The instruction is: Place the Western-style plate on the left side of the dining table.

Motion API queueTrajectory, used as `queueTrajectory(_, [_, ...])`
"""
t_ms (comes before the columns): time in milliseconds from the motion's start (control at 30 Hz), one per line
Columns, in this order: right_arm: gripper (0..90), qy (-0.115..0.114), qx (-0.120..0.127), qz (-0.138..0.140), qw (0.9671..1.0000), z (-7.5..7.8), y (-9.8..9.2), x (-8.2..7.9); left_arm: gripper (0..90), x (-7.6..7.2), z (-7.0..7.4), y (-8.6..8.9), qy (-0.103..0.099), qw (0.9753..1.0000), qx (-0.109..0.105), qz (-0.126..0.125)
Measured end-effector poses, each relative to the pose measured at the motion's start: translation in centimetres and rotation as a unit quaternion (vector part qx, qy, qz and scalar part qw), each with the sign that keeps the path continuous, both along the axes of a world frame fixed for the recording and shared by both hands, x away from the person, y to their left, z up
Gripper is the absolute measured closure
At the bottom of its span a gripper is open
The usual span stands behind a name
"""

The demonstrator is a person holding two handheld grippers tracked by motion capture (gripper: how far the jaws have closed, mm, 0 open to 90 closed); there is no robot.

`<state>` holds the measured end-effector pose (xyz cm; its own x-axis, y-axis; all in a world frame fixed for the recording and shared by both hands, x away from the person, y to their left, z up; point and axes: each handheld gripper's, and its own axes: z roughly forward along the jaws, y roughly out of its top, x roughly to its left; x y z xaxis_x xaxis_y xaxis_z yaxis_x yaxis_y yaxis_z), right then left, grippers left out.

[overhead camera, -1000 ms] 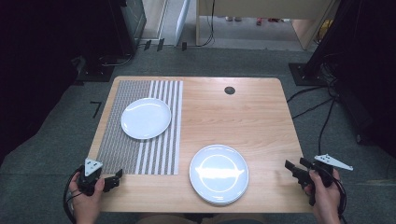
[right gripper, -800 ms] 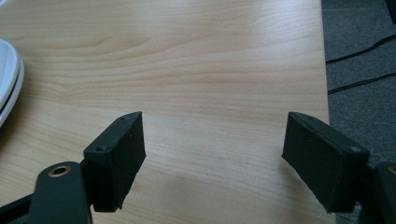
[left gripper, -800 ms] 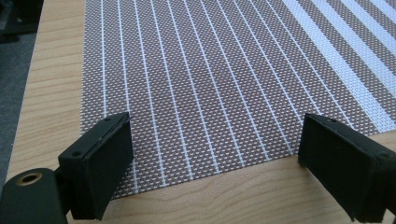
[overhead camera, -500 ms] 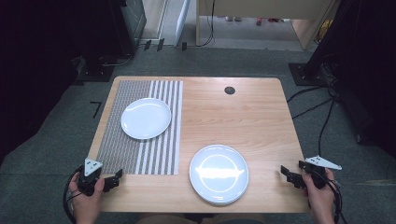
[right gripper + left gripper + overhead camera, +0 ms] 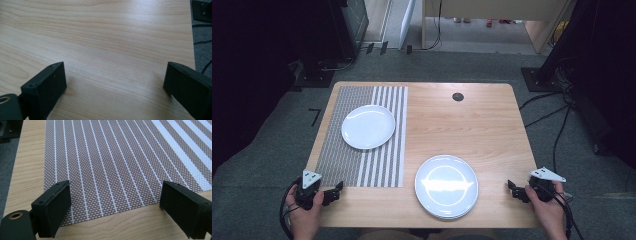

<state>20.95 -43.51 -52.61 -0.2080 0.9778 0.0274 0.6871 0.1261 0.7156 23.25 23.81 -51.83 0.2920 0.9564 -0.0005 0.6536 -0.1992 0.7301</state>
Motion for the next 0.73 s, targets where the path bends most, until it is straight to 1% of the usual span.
queueTrajectory(67, [0.0, 0.004, -0.001, -0.001, 1.0000, -0.03, 0.19, 0.06, 10.2, 0.00, 0.00, 0.00, 0.000, 1.0000, 0.000, 0.000])
queueTrajectory(267, [0.0, 0.006, -0.001, -0.005, 1.0000, -0.05, 0.42, 0.09, 10.2, 0.00, 0.00, -0.01, 0.000, 1.0000, 0.001, 0.000])
queueTrajectory(733, [0.0, 0.006, -0.001, -0.005, 1.0000, -0.05, 0.43, 0.08, 10.2, 0.00, 0.00, 0.06, 0.000, 1.0000, -0.005, 0.001])
